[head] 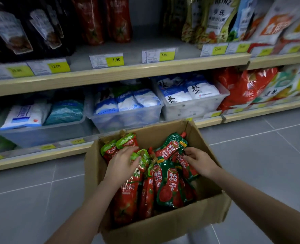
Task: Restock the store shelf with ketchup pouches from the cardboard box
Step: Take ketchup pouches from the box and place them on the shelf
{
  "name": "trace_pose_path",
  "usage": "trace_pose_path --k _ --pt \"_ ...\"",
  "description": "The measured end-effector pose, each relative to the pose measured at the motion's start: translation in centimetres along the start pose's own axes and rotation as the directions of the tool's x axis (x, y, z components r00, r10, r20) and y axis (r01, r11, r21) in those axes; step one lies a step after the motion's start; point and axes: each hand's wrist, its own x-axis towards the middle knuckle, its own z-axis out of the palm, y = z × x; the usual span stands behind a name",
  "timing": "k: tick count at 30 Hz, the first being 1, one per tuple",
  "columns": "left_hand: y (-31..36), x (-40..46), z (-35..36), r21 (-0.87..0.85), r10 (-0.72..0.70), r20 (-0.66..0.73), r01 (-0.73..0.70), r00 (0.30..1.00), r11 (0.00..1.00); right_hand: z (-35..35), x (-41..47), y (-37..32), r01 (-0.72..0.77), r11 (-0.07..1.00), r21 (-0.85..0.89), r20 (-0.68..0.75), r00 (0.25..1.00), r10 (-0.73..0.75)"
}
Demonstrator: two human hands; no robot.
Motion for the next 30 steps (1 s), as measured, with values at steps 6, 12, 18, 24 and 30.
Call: trace_pose_path --k 6,12,18,24,30 --pt "1.3 1.7 -0.6 -0.027 0.029 0.013 -0.029 0.999 0.999 -0.6 1.0 -0.4 0.008 1.000 0.001 -0.030 1.000 -0.008" --pt "1.0 2.3 1.9 -0.054 -0.004 -0.046 0.002 0.999 0.999 0.5 5.1 1.7 0.031 1.000 -0.006 -0.037 0.999 -0.031" --pt "0.3 1.2 3.1 -0.042 -0.123 -0.057 0.120 0.991 0.992 1.4 6.9 2.7 0.137 0.990 -0.042 0.045 0.990 -0.136" --pt "2.4 2.5 1.7 0.023 -0.175 -0.045 0.176 0.984 0.984 0.1 8.0 2.6 0.116 0.993 -0.009 0.143 0.983 -0.114" --pt "4.3 3.5 1.0 0.020 -0.210 -0.041 0.211 0.977 0.977 -1.5 8.3 2.3 0.119 0.992 -0.041 0.229 0.968 -0.106"
